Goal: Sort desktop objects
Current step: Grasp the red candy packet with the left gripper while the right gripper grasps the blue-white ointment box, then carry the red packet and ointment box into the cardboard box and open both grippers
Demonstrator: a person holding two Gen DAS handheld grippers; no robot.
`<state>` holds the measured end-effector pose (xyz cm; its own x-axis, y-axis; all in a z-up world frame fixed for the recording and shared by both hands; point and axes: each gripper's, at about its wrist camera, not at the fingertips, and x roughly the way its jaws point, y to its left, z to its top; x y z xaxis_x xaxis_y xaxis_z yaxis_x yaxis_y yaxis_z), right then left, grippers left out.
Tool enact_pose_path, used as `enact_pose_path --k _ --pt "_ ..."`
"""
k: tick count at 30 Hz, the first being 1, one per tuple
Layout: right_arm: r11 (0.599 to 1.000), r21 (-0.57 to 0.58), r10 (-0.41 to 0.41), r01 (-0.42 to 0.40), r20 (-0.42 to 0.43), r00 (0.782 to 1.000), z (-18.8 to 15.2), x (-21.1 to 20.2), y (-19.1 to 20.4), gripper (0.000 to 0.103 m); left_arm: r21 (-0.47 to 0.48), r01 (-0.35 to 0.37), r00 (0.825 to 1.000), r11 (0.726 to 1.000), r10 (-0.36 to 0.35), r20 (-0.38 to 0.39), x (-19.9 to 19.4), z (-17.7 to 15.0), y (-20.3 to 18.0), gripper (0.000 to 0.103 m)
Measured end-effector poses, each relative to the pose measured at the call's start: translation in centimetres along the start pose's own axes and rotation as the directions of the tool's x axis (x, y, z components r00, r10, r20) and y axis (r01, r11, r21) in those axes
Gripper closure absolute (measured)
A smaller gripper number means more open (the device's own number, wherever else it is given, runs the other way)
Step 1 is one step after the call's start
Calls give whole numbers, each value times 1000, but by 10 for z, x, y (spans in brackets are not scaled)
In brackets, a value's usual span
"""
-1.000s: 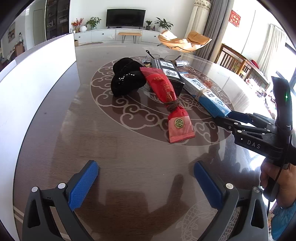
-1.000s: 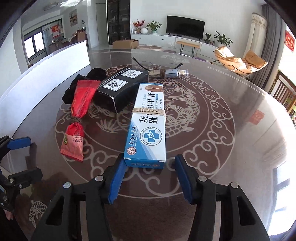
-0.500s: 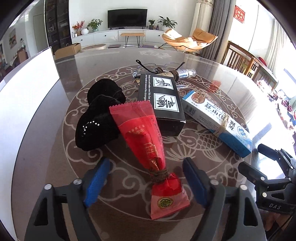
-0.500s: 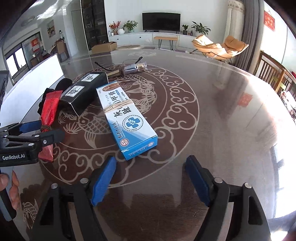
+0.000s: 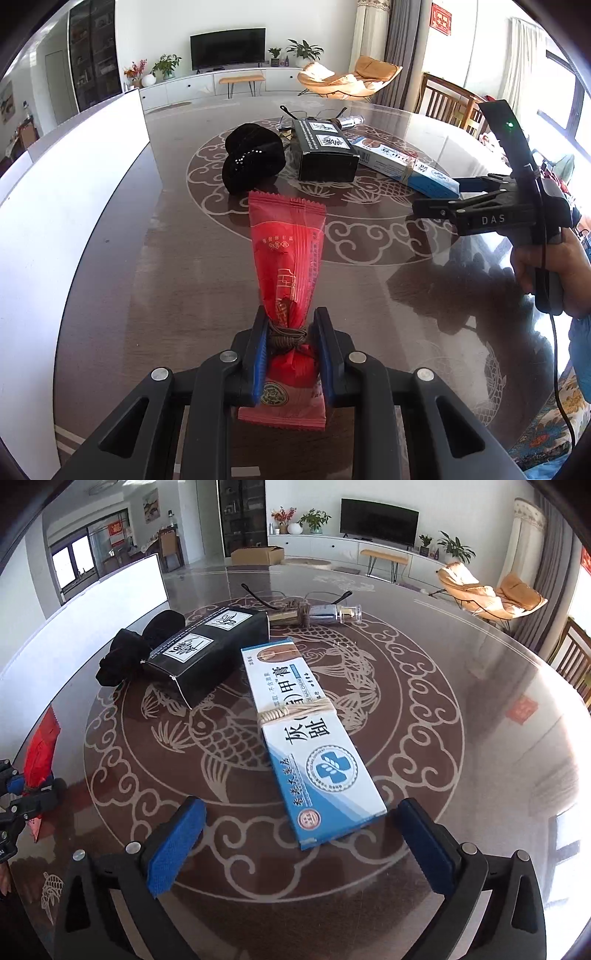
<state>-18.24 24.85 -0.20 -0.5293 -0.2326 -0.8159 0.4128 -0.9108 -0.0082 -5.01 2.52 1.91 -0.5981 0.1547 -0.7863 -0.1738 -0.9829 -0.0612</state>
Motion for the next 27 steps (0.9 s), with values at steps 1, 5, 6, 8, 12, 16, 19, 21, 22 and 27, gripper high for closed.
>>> enact_pose_path --k 1,5,6,8,12,16,19,21,22,27 --pt "1000 -10 8 -8 -1 1000 8 6 1 0 -8 2 1000 1000 -2 2 -2 -3 1 80" --pt "998 -49 39 -38 24 999 28 16 5 23 -25 2 1000 1000 -2 2 -5 -9 -2 80" --pt "998 -50 42 -41 31 999 30 14 6 44 -28 4 1000 1000 -4 2 -6 -9 -1 80" --pt "997 -42 64 -63 18 998 30 10 8 58 -35 7 1000 999 -7 5 -8 -11 0 80" --pt "994 -88 68 -68 -2 998 6 -8 28 58 -65 21 1000 998 -20 11 -14 -19 1 80" --pt "994 -87 73 -72 8 997 -34 -36 49 58 -72 18 1000 997 -17 12 -19 -26 -2 80" --pt "992 -101 72 -70 17 997 -57 -51 60 57 -51 -12 1000 999 12 2 -20 -26 -7 80" --pt "992 -104 69 -68 13 998 -61 -53 65 48 -48 -30 1000 998 30 -7 -18 -24 -8 79" --pt "993 -101 67 -67 -1 998 -59 -52 65 30 -45 -36 999 998 36 -12 -18 -23 -9 78" --pt "989 -120 79 -83 -43 996 -48 -42 62 27 -9 -53 998 999 53 -36 -15 -19 -12 60"
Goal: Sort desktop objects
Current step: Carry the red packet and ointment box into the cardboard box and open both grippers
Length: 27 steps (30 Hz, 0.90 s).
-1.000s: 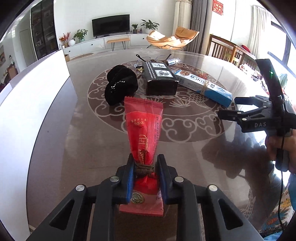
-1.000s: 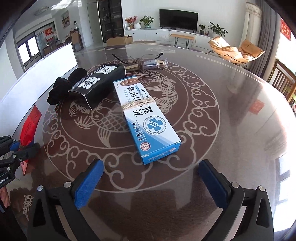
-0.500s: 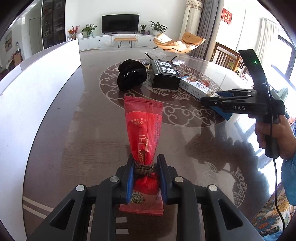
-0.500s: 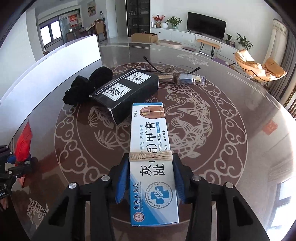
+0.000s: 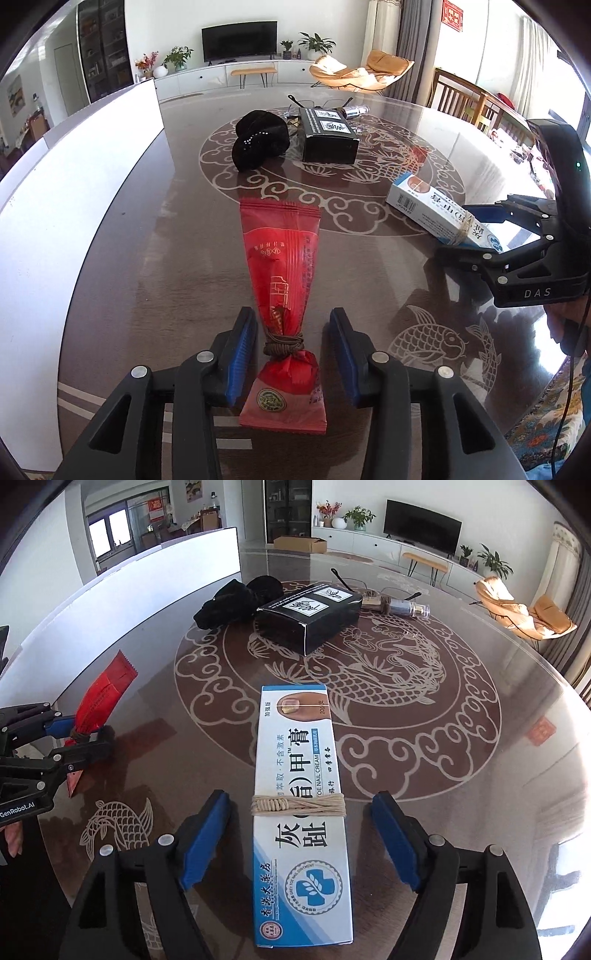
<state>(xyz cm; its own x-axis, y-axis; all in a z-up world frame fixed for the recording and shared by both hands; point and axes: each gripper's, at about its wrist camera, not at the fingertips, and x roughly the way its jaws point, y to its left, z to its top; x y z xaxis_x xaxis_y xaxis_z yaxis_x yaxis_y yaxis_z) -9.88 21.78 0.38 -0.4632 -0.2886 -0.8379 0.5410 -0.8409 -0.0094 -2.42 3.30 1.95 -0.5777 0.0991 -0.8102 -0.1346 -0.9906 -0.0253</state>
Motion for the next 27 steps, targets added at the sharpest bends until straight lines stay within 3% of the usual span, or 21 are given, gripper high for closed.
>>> enact_pose_path --k 2,3,8,15,21,27 --pt "1000 -15 13 -13 6 1000 2 -2 3 53 -4 10 1000 1000 -10 5 -1 -1 2 62" --pt "1000 -14 12 -12 0 1000 4 -4 4 58 -11 21 1000 1000 -21 10 -2 -2 4 80" --pt "996 58 67 -67 1 998 3 -17 2 58 -42 42 996 998 -38 82 -26 -4 11 83" --pt "980 117 152 -163 99 983 20 -53 10 59 -125 72 981 990 -48 186 -75 3 37 84" --pt "965 96 226 -246 181 957 56 -82 34 59 -204 82 963 976 -25 268 -123 5 72 84" --pt "940 12 327 -342 260 908 117 -101 88 59 -279 39 946 960 54 320 -172 11 132 84"
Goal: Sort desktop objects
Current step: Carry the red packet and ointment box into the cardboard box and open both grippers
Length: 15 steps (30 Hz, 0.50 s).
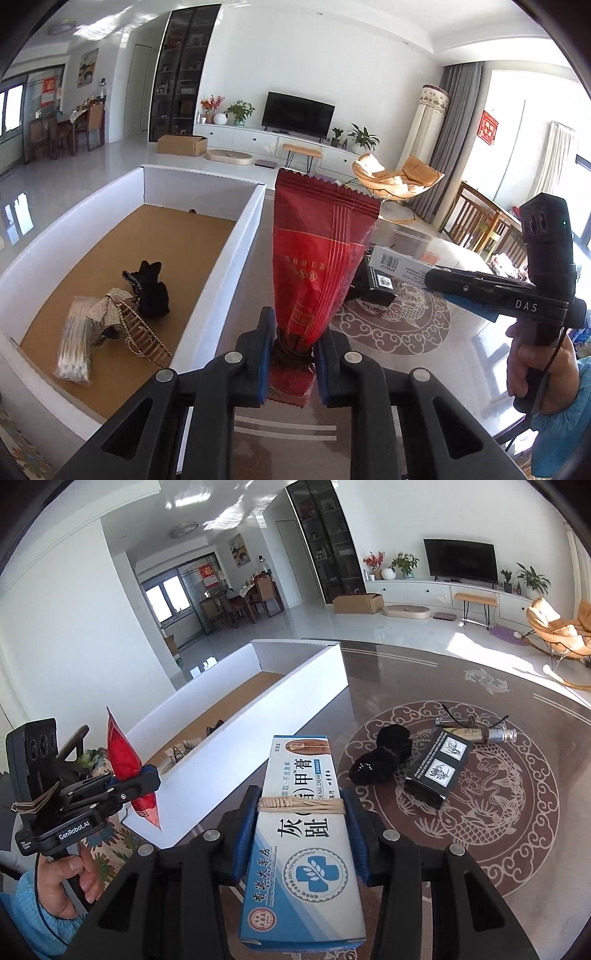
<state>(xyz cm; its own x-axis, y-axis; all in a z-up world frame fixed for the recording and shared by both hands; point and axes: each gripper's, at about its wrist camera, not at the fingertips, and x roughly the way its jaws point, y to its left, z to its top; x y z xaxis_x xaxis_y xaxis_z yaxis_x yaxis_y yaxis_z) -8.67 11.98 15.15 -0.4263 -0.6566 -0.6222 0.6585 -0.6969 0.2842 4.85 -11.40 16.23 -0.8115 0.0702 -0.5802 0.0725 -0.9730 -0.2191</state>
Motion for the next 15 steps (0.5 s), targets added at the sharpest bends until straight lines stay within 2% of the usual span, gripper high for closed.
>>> enact_pose_path --k 4,8,10,12,14,15 --pt "995 -31 100 -99 28 995 41 34 51 59 -35 -95 995 995 95 10 -16 25 52 84" --pt "981 -82 179 -177 19 984 75 85 110 59 -101 -183 983 978 181 -26 -16 38 114 84" --pt "975 -101 199 -198 4 980 87 115 136 59 -128 -227 973 965 220 -69 -5 40 143 84" --pt "971 -123 201 -202 -20 979 93 148 159 58 -168 -249 964 954 226 -143 14 39 169 84" --pt "971 -138 189 -194 -51 981 93 179 177 58 -209 -295 942 932 246 -229 32 35 192 82" --pt "971 -141 186 -195 -79 979 91 195 183 56 -223 -313 932 923 254 -259 39 32 199 77"
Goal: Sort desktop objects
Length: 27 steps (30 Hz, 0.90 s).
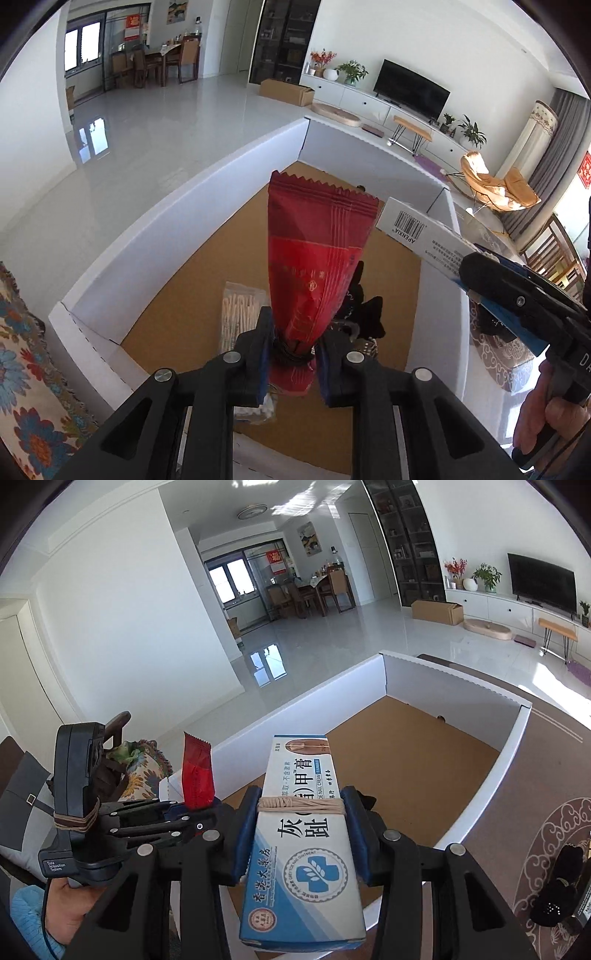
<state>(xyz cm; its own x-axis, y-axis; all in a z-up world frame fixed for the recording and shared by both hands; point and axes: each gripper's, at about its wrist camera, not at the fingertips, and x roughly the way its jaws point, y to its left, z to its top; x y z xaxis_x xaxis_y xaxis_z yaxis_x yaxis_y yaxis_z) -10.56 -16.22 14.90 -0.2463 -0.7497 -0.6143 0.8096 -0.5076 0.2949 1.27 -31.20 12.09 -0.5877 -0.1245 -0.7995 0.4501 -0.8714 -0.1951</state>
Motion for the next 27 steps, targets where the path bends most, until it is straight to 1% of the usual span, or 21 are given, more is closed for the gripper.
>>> enact_pose_path --k 1,2,3,5,7,10,11,13,16,19,20,21,23,25,27 --pt "1000 5 -6 6 -31 1000 -1 15 1 48 -12 -5 1000 1000 4 -12 6 0 4 71" --pt "1000 17 -6 7 -59 998 -2 27 1 40 -19 -7 1000 1000 7 -12 8 -1 7 54" --pt "999 35 5 -3 -76 997 -4 34 -1 27 -23 -13 1000 1000 13 -1 7 -4 8 35" --pt "997 71 35 -31 -50 998 -10 31 -5 25 -19 -29 999 999 30 39 2 -12 7 19" --pt "996 77 52 -50 -22 998 -14 23 -9 20 -22 -33 998 999 34 58 -2 -19 3 19" --pt "997 71 35 -36 21 999 -24 0 -19 17 -22 -22 997 1000 24 70 -7 -25 -7 19" --pt "997 73 31 -34 41 999 -29 -11 -24 16 -12 -14 996 1000 15 82 -11 -28 -14 19" --pt "997 74 7 -13 81 997 -40 -33 -35 11 24 6 994 1000 -8 113 -21 -30 -34 19" --pt "996 67 -74 65 142 987 -69 -73 -55 8 101 47 987 994 -62 151 -40 -43 -80 19" --pt "982 73 -187 177 174 967 -104 -110 -86 6 196 107 973 975 -143 179 -56 -65 -134 17" --pt "973 76 -229 218 176 958 -117 -122 -97 6 227 131 967 965 -174 186 -59 -75 -153 12" --pt "962 83 -272 261 170 947 -131 -132 -107 6 255 155 961 955 -205 186 -59 -85 -171 2" --pt "935 109 -350 337 133 927 -159 -154 -132 6 304 204 951 931 -262 165 -54 -105 -208 0" --pt "907 143 -409 396 78 909 -184 -173 -156 6 349 260 947 900 -308 88 -35 -124 -242 0" --pt "873 174 -466 455 29 884 -208 -190 -177 6 388 284 951 877 -310 5 -11 -144 -268 0"
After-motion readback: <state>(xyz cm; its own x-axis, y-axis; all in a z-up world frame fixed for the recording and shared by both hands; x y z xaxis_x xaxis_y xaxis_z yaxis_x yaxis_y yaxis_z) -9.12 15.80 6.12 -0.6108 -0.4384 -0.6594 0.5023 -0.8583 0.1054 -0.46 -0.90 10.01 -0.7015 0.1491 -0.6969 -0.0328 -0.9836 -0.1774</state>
